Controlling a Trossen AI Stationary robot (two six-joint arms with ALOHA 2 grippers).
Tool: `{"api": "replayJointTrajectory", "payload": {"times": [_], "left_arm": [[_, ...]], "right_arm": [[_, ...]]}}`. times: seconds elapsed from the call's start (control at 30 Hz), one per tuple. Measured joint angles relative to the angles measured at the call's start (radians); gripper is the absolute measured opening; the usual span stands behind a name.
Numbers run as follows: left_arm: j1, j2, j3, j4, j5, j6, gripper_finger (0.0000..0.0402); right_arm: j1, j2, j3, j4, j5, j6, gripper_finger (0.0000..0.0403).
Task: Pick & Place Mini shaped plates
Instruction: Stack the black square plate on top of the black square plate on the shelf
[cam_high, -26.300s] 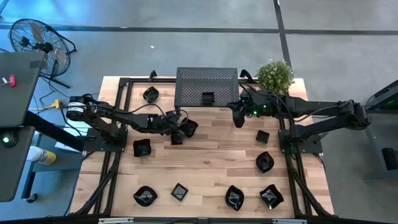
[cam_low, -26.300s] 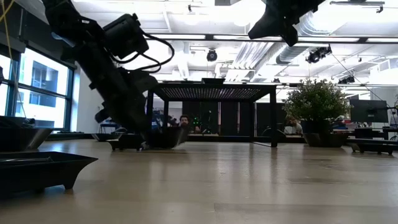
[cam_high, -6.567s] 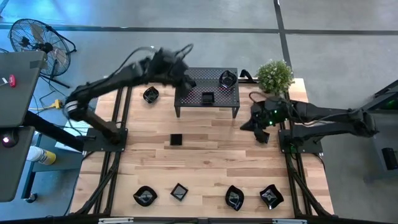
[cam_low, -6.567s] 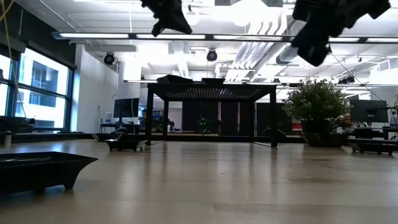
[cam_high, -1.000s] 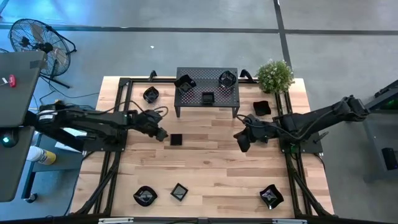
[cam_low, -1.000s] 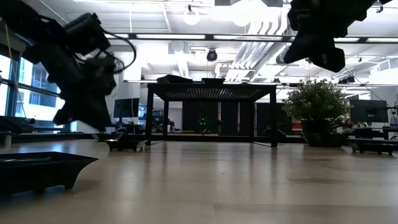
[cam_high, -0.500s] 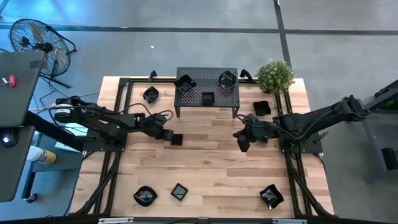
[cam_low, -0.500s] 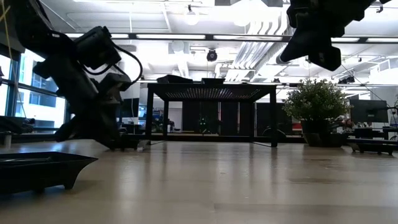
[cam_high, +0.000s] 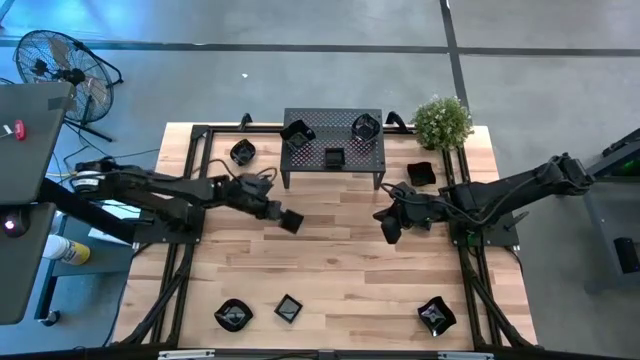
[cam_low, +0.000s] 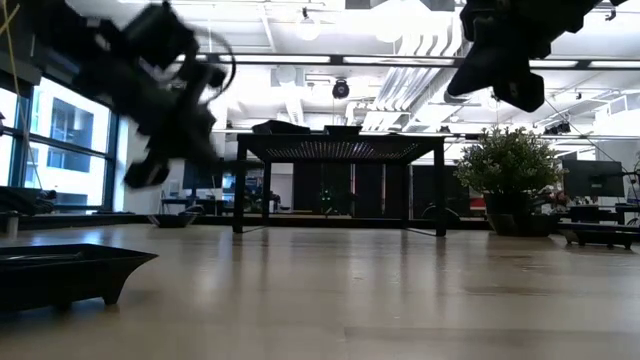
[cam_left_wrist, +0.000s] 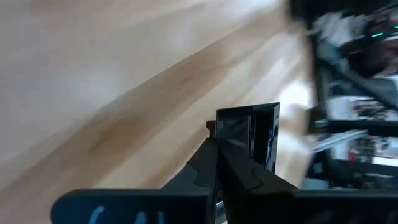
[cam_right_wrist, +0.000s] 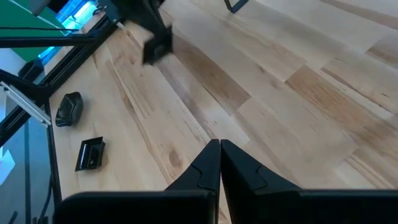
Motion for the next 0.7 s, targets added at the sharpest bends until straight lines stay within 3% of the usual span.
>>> {"api": "replayJointTrajectory", "payload": {"times": [0.17,0.3,0.43,0.7], "left_arm": [[0.000,-0.110,0.176,-0.197,-0.077,-0.033,0.0002],[0.006,-0.112,0.335,-0.357,-0.179,-0.053,0.0001],[0.068,-0.061,0.452,-0.439,-0.197,-0.054,0.0001],[0.153,0.140,0.658,-0.428,-0.176,-0.081,0.0000]], "right_arm": [[0.000,0.000,0.000,0.015,0.002,-0.005,0.0007],[-0.002,0.000,0.000,0.027,0.011,-0.021,0.0007],[-0.002,0.000,0.000,0.031,0.039,-0.028,0.0007],[-0.040,0.000,0.000,0.037,0.049,-0.022,0.0007]]}}
